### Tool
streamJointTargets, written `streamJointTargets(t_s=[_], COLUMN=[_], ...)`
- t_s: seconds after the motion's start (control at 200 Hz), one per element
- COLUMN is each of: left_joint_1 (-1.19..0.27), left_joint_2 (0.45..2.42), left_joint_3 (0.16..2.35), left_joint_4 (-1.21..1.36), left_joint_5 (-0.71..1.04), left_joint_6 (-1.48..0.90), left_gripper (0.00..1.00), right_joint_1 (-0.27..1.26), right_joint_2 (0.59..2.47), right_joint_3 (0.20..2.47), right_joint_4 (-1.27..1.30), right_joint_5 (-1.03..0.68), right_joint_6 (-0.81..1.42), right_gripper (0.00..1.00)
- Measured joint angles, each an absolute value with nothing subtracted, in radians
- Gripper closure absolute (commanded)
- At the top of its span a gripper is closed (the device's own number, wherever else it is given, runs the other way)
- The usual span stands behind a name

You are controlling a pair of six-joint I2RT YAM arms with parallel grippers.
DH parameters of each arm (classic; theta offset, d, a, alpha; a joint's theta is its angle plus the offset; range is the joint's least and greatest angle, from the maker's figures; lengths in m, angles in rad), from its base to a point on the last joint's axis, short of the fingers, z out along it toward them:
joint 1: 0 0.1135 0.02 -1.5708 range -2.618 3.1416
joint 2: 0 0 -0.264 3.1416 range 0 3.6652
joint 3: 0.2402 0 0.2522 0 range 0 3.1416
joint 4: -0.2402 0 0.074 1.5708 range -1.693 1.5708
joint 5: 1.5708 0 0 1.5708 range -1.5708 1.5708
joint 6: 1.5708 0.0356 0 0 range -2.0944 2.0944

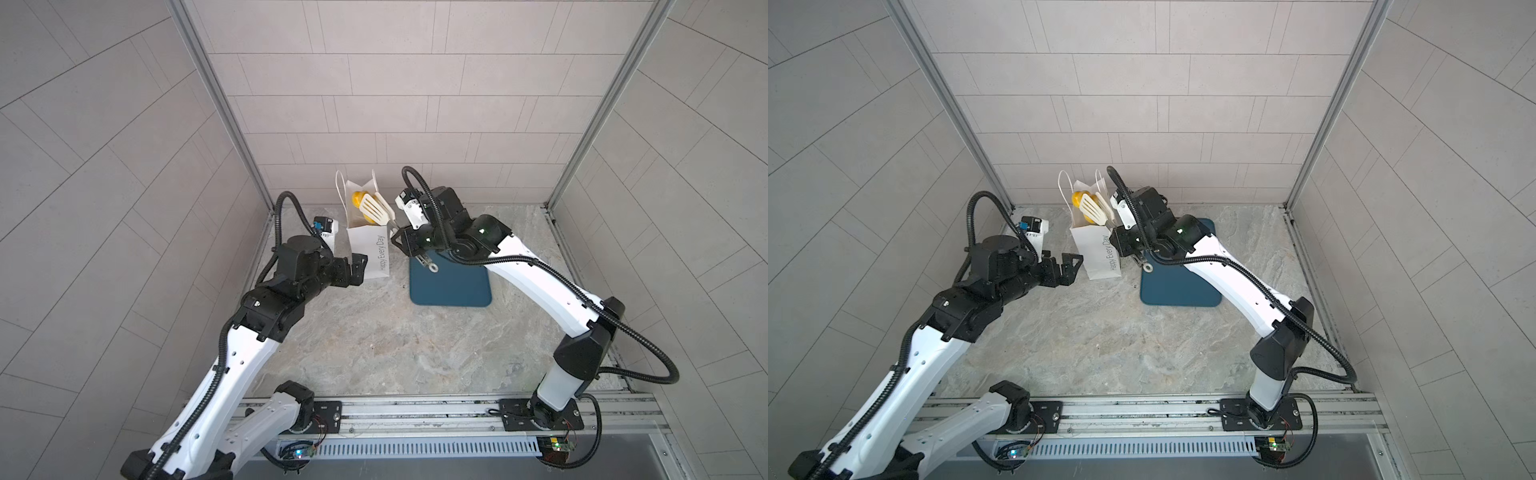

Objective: Place the fake bread into the paper bag
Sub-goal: 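Lower the striped bun into the bag and open the tongs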

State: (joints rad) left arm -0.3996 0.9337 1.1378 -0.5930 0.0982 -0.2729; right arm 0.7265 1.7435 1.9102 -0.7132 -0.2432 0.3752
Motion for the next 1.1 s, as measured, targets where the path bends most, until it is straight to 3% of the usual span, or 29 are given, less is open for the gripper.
streamJointTargets(t_s=[0.395, 0.615, 1.101], left_joint_1=[-0.374, -0.353, -0.343], left_joint_2=[0.938, 0.942, 0.943], left_joint_3=[1.138, 1.132, 1.117], left_joint_4=[-0.590, -0.587, -0.569], left_joint_5=[0.111, 0.122, 0.170], left_joint_6=[-0.273, -0.274, -0.292], left_gripper=[0.00, 0.00, 0.00], right_joint_1=[0.725, 0.722, 0.720], right_joint_2=[1.900, 1.969, 1.986], right_joint_3=[2.099, 2.195, 2.228], right_joint_4=[-0.801, -0.860, -0.908], right_joint_5=[-0.173, -0.142, -0.133], right_joint_6=[0.371, 0.359, 0.342], right_gripper=[0.64, 0.55, 0.46])
